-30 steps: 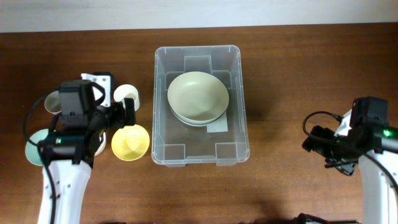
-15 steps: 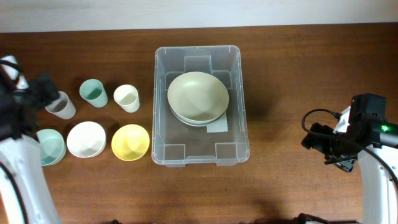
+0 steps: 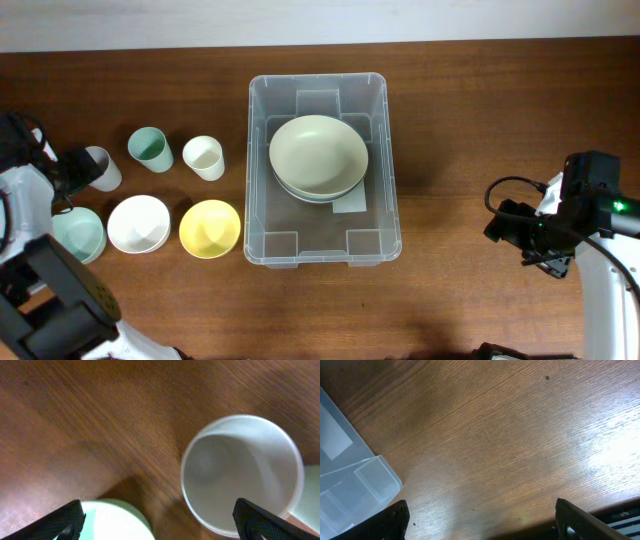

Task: Pack container
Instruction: 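Move the left gripper to the grey cup and grasp it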

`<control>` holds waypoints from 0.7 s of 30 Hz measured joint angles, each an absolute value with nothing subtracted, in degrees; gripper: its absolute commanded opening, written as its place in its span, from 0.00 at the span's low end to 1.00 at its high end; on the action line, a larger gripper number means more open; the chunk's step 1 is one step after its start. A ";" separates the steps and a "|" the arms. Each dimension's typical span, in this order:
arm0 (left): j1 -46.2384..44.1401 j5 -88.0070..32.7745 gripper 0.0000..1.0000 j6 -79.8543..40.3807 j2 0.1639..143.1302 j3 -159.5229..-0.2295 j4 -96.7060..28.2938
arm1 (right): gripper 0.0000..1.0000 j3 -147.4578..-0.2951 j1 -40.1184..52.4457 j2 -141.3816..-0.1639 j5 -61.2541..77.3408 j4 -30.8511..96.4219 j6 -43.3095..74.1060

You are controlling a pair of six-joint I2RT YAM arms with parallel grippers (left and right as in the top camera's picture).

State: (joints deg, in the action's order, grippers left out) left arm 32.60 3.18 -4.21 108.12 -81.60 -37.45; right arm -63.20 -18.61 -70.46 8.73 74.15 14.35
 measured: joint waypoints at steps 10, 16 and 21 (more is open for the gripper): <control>32.60 -2.22 0.73 -4.58 113.45 -81.60 -30.35 | 0.89 -63.20 -18.61 -70.46 8.73 74.52 14.35; 32.60 -4.56 0.32 -4.86 116.11 -81.60 -30.20 | 0.89 -63.20 -18.61 -70.46 8.73 74.54 14.35; 32.60 -5.30 0.11 -5.08 116.11 -81.60 -29.67 | 0.89 -63.20 -18.61 -70.46 8.71 74.54 14.31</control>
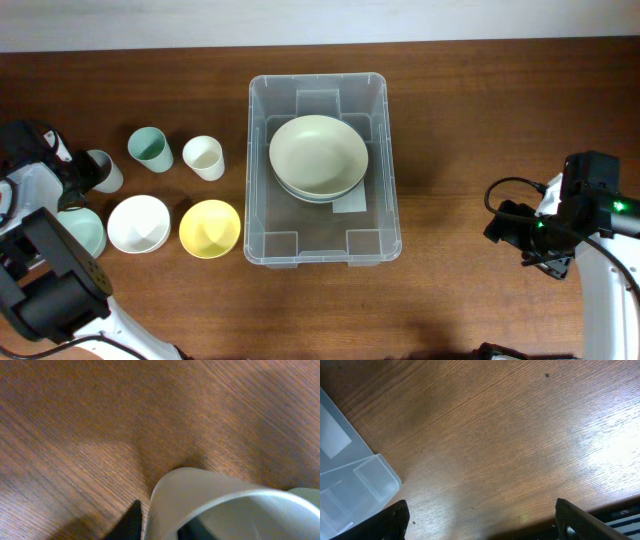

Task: Pack container
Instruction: 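Move the left gripper to the grey cup and grasp it, then carry the grey cup and place it in the container's front right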

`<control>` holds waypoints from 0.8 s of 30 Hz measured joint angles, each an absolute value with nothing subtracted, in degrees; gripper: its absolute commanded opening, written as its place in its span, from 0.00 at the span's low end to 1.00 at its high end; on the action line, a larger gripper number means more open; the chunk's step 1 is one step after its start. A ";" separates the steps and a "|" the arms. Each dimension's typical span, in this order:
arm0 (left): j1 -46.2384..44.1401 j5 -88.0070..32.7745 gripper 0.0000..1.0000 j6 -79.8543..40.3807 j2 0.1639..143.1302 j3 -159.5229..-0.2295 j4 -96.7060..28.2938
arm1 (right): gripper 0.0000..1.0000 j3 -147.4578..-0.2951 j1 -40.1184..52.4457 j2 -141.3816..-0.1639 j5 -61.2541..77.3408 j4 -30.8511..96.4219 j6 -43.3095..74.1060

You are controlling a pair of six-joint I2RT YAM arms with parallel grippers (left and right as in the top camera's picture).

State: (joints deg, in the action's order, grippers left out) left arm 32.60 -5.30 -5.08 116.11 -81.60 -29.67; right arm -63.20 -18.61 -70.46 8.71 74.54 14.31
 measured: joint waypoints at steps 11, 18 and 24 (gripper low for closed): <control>32.60 -10.50 0.01 -5.63 115.31 -81.84 -32.53 | 0.89 -63.20 -18.61 -70.46 8.73 74.52 14.35; 32.47 -11.22 0.01 -5.67 102.19 -81.91 -33.43 | 0.89 -63.20 -18.61 -70.46 8.73 74.50 14.33; 29.45 -11.11 0.00 -5.67 85.54 -83.46 -36.67 | 0.89 -63.20 -18.61 -70.46 8.73 74.50 14.31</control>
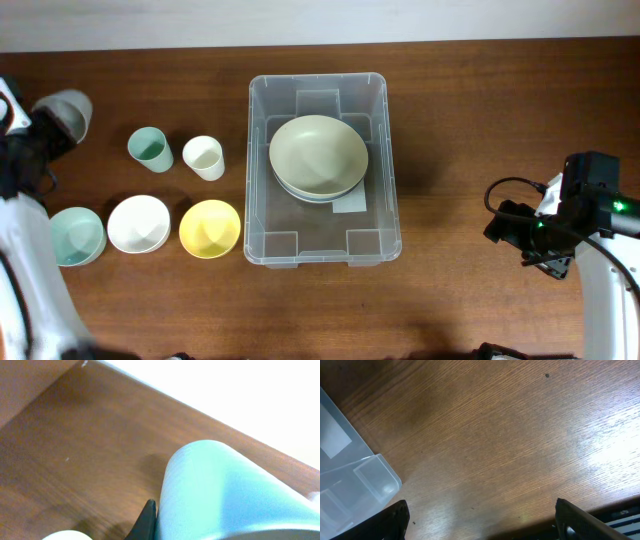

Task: Pack container
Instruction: 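Carry the grey cup and place it in the container's front right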

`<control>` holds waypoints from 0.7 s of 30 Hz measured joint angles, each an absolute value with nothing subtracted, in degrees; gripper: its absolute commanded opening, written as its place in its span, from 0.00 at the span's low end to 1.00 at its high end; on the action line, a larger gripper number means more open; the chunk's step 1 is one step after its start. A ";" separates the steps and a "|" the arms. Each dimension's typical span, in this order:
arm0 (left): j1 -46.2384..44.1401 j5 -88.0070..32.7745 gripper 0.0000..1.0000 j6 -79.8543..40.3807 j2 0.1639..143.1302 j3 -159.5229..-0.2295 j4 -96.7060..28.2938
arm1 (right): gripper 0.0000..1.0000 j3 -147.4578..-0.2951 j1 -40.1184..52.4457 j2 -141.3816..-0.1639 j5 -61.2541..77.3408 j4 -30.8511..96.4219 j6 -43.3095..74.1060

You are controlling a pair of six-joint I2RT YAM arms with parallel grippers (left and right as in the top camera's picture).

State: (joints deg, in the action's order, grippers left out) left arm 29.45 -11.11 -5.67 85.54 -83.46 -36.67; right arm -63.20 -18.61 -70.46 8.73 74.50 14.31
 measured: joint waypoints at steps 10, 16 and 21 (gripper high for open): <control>2.26 -11.00 0.00 -5.43 78.30 -83.96 -50.41 | 0.89 -63.18 -18.61 -70.46 8.73 72.79 14.33; -19.14 -11.53 0.00 -2.48 81.12 -83.94 -51.29 | 0.89 -63.18 -18.61 -70.46 8.73 72.51 14.33; -30.98 -11.86 0.01 -1.17 85.47 -83.94 -51.68 | 0.90 -63.18 -18.61 -70.46 8.73 72.53 14.33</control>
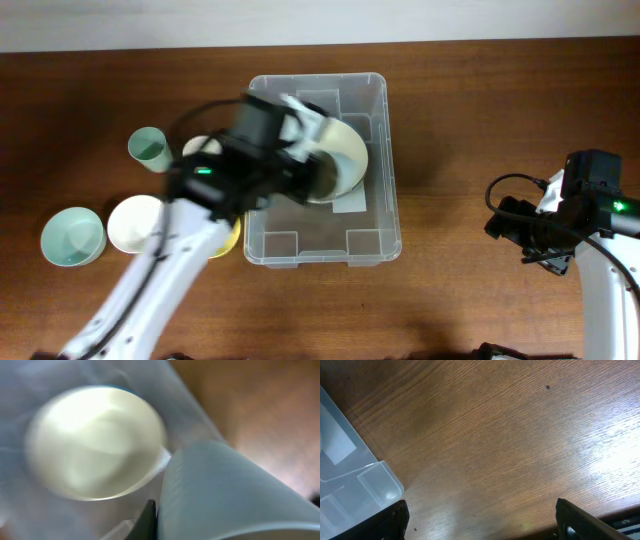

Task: Pack container
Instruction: 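Carry the grey cup and place it in the container's front right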

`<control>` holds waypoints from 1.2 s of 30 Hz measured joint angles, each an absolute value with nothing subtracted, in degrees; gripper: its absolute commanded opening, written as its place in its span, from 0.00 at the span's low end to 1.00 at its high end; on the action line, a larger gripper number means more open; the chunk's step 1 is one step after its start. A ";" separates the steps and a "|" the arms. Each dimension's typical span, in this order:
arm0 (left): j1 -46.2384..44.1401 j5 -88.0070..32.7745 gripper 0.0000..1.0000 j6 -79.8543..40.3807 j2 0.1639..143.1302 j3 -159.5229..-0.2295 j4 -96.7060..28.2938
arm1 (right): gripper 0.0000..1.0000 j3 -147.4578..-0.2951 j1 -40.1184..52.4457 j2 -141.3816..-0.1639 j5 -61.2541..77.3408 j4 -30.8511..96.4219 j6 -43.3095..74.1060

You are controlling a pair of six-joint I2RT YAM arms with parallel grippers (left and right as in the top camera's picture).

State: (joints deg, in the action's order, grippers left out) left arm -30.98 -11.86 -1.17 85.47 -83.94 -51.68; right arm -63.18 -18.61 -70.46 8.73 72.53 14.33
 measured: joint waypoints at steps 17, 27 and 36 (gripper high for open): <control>-40.82 -12.23 0.09 -0.82 104.57 -83.90 -57.45 | 0.90 -63.18 -18.61 -70.46 8.71 72.60 13.06; -40.82 -12.05 0.19 -0.47 108.55 -83.90 -57.36 | 0.90 -63.18 -18.61 -70.46 8.73 72.60 13.06; -40.82 -11.90 0.43 -0.08 108.55 -83.92 -57.28 | 0.90 -63.18 -18.61 -70.46 8.73 72.60 13.02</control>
